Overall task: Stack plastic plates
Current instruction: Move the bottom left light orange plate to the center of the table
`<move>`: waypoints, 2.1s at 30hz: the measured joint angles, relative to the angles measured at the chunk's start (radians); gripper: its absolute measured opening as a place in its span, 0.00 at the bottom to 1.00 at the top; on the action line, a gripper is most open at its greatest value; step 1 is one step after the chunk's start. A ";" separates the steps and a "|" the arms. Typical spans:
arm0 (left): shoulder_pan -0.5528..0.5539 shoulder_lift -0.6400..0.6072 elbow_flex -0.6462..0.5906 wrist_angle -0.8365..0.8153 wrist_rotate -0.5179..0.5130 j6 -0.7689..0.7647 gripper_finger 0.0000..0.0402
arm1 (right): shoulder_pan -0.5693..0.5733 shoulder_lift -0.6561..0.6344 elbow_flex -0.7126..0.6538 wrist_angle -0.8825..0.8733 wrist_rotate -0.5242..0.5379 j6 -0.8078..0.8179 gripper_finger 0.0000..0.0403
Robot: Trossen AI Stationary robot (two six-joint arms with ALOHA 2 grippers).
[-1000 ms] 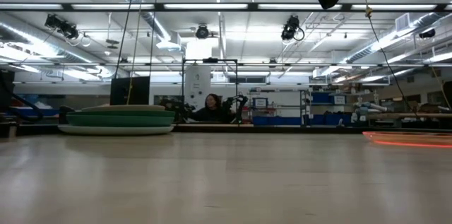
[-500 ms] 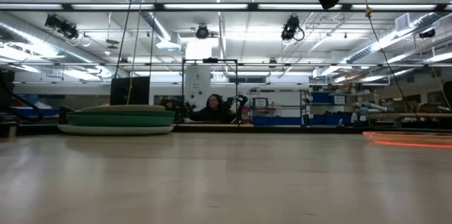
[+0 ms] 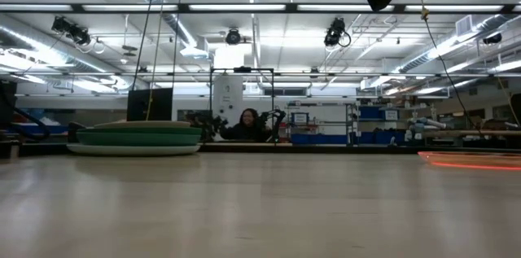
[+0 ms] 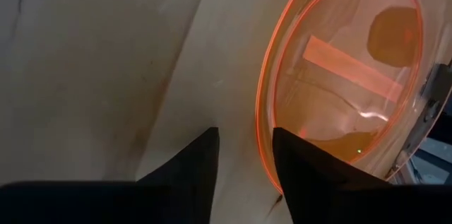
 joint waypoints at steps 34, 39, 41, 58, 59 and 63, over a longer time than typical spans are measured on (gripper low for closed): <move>0.194 -0.010 0.052 0.164 0.060 0.162 0.01 | 0.032 -0.019 -0.001 -0.022 0.011 -0.027 0.43; 0.415 -0.009 0.174 0.058 0.101 0.382 0.01 | 0.062 -0.091 -0.001 -0.178 0.011 0.091 0.42; 0.523 -0.007 0.214 0.012 0.102 0.458 0.01 | 0.074 -0.125 -0.001 -0.284 0.022 0.179 0.42; 1.055 0.348 0.336 0.250 0.048 0.472 0.01 | 0.063 -0.032 -0.001 -0.873 0.111 0.689 0.42; 1.050 0.373 0.340 0.249 0.045 0.447 0.01 | 0.060 -0.019 -0.001 -0.873 0.110 0.689 0.42; 1.034 0.421 0.351 0.264 0.038 0.385 0.01 | 0.045 0.025 -0.001 -0.894 0.108 0.691 0.42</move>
